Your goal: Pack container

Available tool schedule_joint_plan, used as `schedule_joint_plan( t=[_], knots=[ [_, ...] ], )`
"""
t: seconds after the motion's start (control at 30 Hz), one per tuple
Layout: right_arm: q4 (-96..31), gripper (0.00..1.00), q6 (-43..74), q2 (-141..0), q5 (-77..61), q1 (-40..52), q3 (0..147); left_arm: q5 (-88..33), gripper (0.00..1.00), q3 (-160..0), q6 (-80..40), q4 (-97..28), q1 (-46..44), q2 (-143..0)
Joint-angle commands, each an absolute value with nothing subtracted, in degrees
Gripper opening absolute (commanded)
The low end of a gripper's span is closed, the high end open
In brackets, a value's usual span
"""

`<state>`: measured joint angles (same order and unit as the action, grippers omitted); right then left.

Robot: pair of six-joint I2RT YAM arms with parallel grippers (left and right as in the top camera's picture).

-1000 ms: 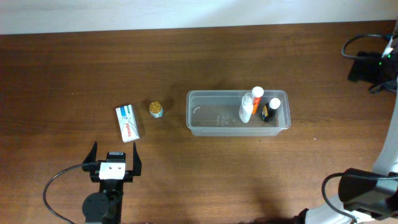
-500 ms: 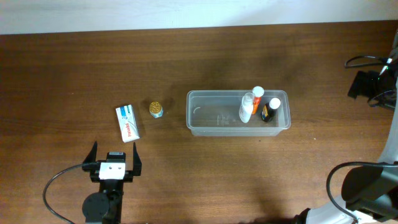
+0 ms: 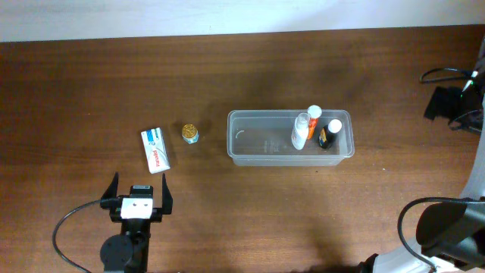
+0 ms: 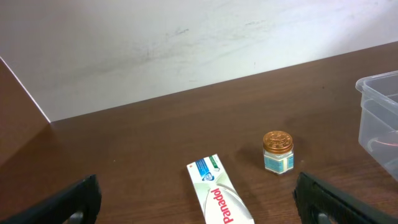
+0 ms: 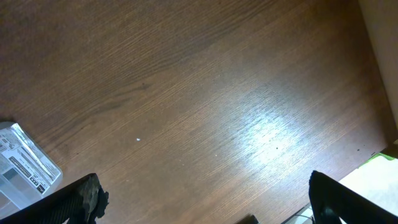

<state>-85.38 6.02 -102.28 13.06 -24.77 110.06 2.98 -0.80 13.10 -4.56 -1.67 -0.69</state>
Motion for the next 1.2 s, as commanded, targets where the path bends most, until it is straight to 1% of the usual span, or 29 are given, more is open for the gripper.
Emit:
schedule_joint_plan(
  t=[0.0,0.4,0.5,0.57,0.73,0.87,1.0,1.17],
  knots=[
    [-85.3,0.98,6.5,-101.7,13.5,-24.8,109.6,2.3,0.99,-0.5,13.8,-4.6,-1.3,-0.4],
    [-85.3,0.98,6.5,-101.7,13.5,-24.8,109.6,2.3,0.99,-0.5,13.8,-4.6,-1.3,-0.4],
    [-85.3,0.98,6.5,-101.7,13.5,-24.8,109.6,2.7,0.99,-0.5,13.7,-2.4,-1.3,-0.4],
    [-85.3,0.98,6.5,-101.7,13.5,-24.8,109.6,0.3,0.99,-0.5,13.3,-0.5,-1.3,-0.4],
    [-85.3,0.98,6.5,-101.7,13.5,-24.8,109.6,-10.8,0.99,-0.5,13.3,5.6,-1.3,-0.4],
    [-85.3,0.98,6.5,-101.7,13.5,-24.8,109.6,-11.1,0.99,-1.7,11.9,8.6,-1.3,-0.5],
    [-85.3,0.98,6.5,-101.7,13.5,-24.8,109.6,-8.7,1.0,-6.8,11.8,6.5,-1.3,-3.2],
    [-85.3,0.98,6.5,-101.7,13.5,-24.8,109.6,-8.6,0.99,-20.4,11.8,-4.1,-1.3,-15.1]
  ],
)
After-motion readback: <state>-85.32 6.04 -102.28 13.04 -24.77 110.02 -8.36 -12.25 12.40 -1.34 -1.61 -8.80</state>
